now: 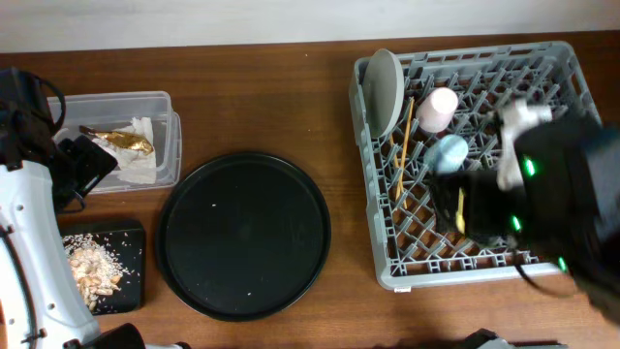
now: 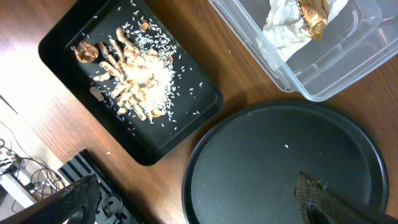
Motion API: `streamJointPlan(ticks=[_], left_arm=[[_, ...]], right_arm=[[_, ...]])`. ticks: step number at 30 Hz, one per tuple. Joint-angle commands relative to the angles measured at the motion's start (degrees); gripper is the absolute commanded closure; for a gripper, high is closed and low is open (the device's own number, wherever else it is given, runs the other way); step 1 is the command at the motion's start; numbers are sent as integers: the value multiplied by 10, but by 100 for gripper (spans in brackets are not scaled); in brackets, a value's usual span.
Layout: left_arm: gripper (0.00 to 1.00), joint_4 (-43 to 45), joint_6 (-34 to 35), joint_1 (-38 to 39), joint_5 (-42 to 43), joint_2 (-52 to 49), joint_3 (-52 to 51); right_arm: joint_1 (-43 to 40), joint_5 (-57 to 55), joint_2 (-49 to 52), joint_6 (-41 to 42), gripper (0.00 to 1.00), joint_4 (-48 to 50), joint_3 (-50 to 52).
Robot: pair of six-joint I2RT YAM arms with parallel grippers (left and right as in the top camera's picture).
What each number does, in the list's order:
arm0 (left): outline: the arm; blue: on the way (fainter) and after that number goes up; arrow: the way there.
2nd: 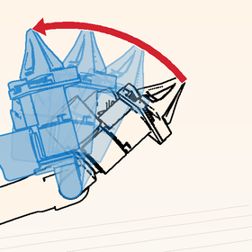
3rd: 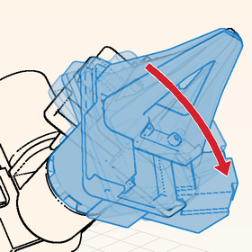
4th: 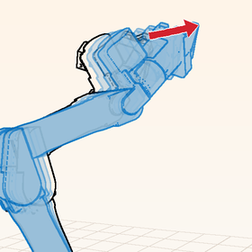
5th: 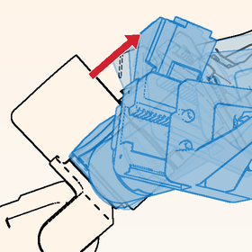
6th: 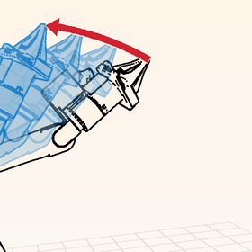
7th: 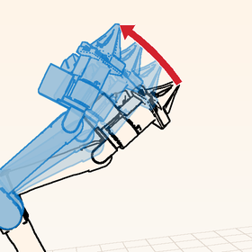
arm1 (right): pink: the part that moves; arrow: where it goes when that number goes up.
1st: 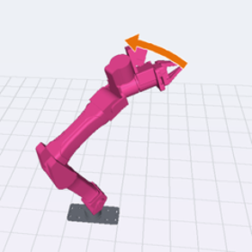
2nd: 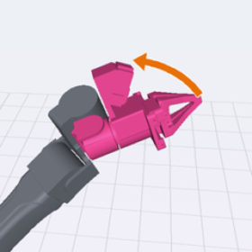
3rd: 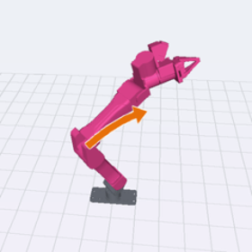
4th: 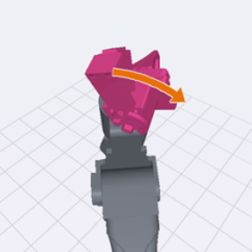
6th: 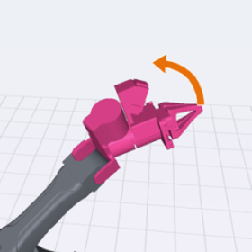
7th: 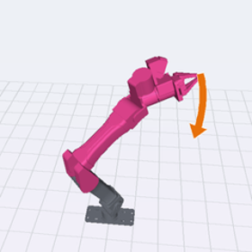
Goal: Sort waste into correct bins and load items into the dishwasher rack
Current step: 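Carry the plate to the rack and stand it upright at the back, then release the plate and withdraw the right gripper from the rack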
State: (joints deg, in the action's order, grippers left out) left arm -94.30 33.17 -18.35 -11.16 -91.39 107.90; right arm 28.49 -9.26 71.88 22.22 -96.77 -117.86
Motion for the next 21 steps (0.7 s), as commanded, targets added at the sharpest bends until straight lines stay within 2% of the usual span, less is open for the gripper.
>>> streamJointPlan(ticks=[1, 5, 14, 18, 21], left_arm=[[1, -1, -5, -2, -7, 1, 3], [1, -1, -5, -2, -7, 1, 3], [1, -1, -5, -2, -7, 1, 3], [1, -1, -5, -2, -7, 1, 4], [1, -1, -5, -2, -7, 1, 3]], right_arm=[[0, 45, -78, -3, 1, -5, 106], [0, 45, -134, -3, 2, -5, 157], [-9, 48, -132, -4, 2, -5, 157], [-88, 66, -171, -3, 2, 26, 183], [-157, 104, -246, -4, 2, 88, 282]])
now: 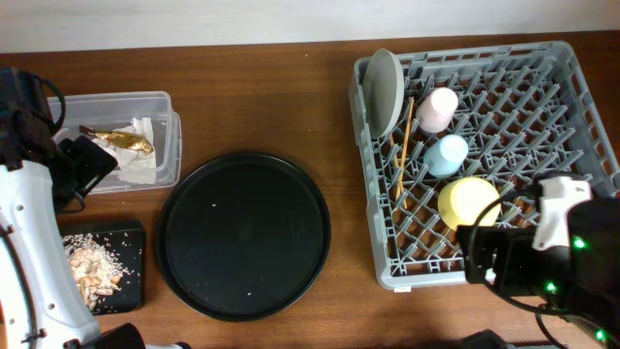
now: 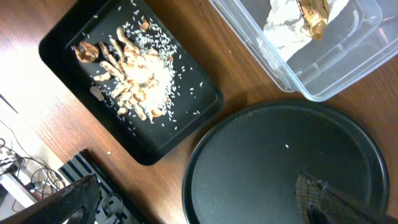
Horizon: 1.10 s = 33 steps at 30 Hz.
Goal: Sort waste into correct bins and load items into the dishwasher rack
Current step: 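Release the plate and withdraw the right gripper from the rack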
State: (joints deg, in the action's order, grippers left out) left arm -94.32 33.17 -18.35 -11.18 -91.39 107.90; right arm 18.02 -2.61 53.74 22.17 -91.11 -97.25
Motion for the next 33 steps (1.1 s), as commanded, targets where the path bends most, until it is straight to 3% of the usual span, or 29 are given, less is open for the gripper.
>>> streamJointPlan(ticks=[1, 6, 11, 17, 23, 26, 33], left_arm=[[1, 0, -5, -2, -7, 1, 3], [1, 0, -5, -2, -7, 1, 4], [1, 0, -5, -3, -7, 1, 3], [1, 0, -5, -2, -7, 1, 4], [1, 0, -5, -2, -7, 1, 3], [1, 0, -5, -2, -7, 1, 4], [1, 0, -5, -2, -7, 1, 3]], right_arm=[[-74, 42, -103, -3, 2, 62, 130], [-153, 65, -301, -3, 2, 269, 411], [-163, 71, -452, -3, 2, 531, 673], [-163, 71, -533, -3, 2, 752, 857], [-166, 64, -535, -3, 2, 890, 971], [-165, 14, -535, -12, 2, 881, 969], [-165, 4, -535, -198, 2, 866, 969]])
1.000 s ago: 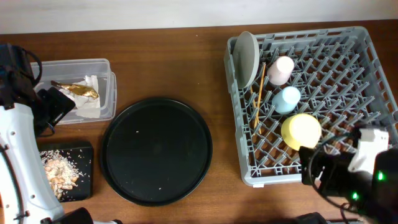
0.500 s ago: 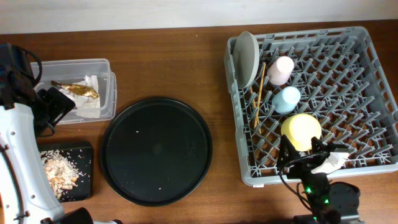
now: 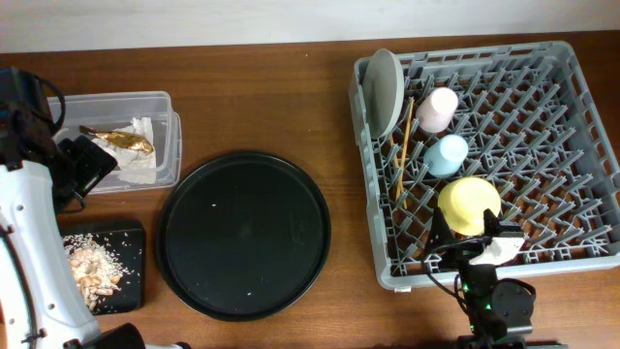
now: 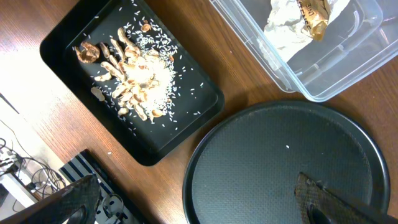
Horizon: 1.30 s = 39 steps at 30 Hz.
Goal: Sort waste into correct bins and load items into the dishwasher rack
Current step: 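Release the plate and withdraw the right gripper from the rack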
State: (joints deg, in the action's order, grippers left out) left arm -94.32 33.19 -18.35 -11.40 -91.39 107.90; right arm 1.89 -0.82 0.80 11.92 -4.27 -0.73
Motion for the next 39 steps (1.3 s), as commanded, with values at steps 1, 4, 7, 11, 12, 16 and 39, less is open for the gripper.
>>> streamJointPlan(ticks=[1, 4, 7, 11, 12, 16, 39], left_arm=[[1, 0, -5, -2, -4, 1, 4], [1, 0, -5, -2, -4, 1, 3], [1, 0, -5, -2, -4, 1, 4], [1, 0, -5, -2, -4, 1, 3], [1, 0, -5, -2, -4, 1, 3], [1, 0, -5, -2, -4, 1, 3], [1, -24, -12, -2, -4, 2, 2]], right_arm=[[-4, -14, -6, -115, 2, -3, 4], [-4, -9, -6, -117, 2, -3, 4], [-4, -5, -6, -115, 2, -4, 4], [-4, -5, -6, -115, 2, -3, 4], [-4, -5, -6, -115, 2, -3, 4], [-4, -5, -6, -115, 1, -3, 4], [-4, -5, -6, -115, 2, -3, 4]])
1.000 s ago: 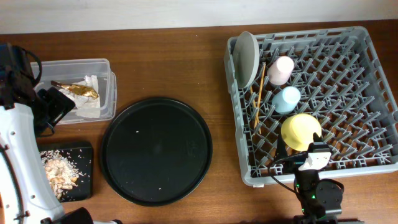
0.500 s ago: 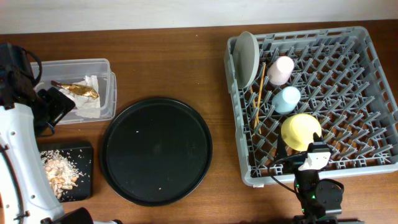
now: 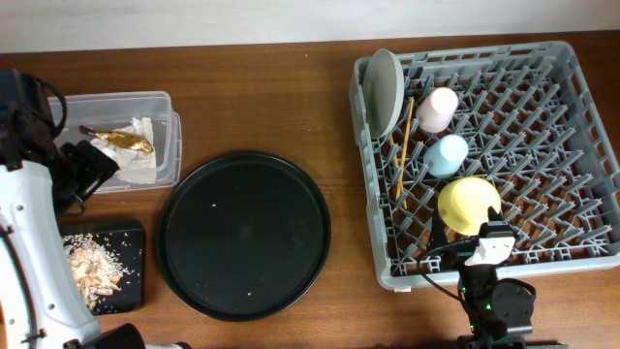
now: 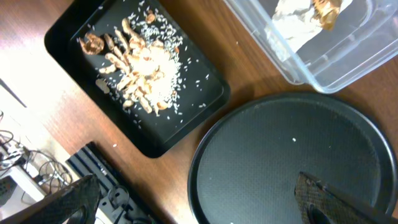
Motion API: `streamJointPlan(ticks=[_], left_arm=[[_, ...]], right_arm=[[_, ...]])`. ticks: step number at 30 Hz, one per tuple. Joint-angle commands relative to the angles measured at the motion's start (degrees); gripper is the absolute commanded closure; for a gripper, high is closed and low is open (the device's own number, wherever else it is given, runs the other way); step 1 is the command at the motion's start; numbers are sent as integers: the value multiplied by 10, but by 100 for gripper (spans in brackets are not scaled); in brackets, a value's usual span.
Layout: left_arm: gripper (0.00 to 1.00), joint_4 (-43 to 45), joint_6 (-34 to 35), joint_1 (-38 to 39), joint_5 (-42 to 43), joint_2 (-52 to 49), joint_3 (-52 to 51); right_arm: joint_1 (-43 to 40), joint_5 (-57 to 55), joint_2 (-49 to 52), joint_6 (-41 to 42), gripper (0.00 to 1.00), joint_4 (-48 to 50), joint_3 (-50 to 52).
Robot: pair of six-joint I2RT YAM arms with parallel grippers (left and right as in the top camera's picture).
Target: Sort waste into correct bins and load items into the dishwasher rack
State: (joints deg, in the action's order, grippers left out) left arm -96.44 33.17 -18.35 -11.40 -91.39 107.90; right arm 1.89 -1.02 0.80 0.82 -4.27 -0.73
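Note:
A grey dishwasher rack [image 3: 567,254] at the right holds an upright grey plate [image 3: 383,89], a pink cup [image 3: 438,109], a blue cup [image 3: 448,154], a yellow bowl [image 3: 469,205] and wooden chopsticks [image 3: 401,145]. The clear bin [image 3: 170,145] at the left holds white tissue [image 4: 292,28] and a gold wrapper [image 3: 121,141]. A black tray [image 4: 62,46] carries food scraps [image 4: 140,68]. My left gripper [image 4: 196,200] hangs open and empty between bin and scrap tray. My right gripper [image 3: 465,254] sits low at the rack's front edge, its jaws unclear.
A large round black tray [image 3: 242,233] lies in the middle with only a few crumbs on it. The table's left edge, with cables and a stand [image 4: 93,180] below it, shows in the left wrist view.
The left wrist view has shifted a little, so the scrap tray and clear bin sit higher and further right in it. The right arm has stayed at the rack's front edge.
First my right arm was a blur over the rack's near half, where something yellow showed. Then the yellow bowl lay in the rack and the arm was at its near right corner. After that the arm stood below the rack's front edge, and it remains there.

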Motion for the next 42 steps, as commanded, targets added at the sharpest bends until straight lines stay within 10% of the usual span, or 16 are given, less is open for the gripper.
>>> streamJointPlan(ticks=[1, 8, 17, 26, 42], left_arm=[[1, -3, -13, 0, -3, 7, -6], [1, 81, -14, 57, -52, 142, -203], [1, 566, -63, 127, -29, 435, -719], [1, 1017, -167, 133, 178, 586, -1030], [1, 916, -260, 145, 110, 784, -1074]], right_arm=[[-4, -3, -6, -4, 2, -3, 4], [-4, -3, -6, -4, 1, -3, 4], [-4, -3, -6, -4, 1, -3, 4], [-4, -3, -6, -4, 2, -3, 4], [-4, -3, -6, -4, 1, -3, 4]])
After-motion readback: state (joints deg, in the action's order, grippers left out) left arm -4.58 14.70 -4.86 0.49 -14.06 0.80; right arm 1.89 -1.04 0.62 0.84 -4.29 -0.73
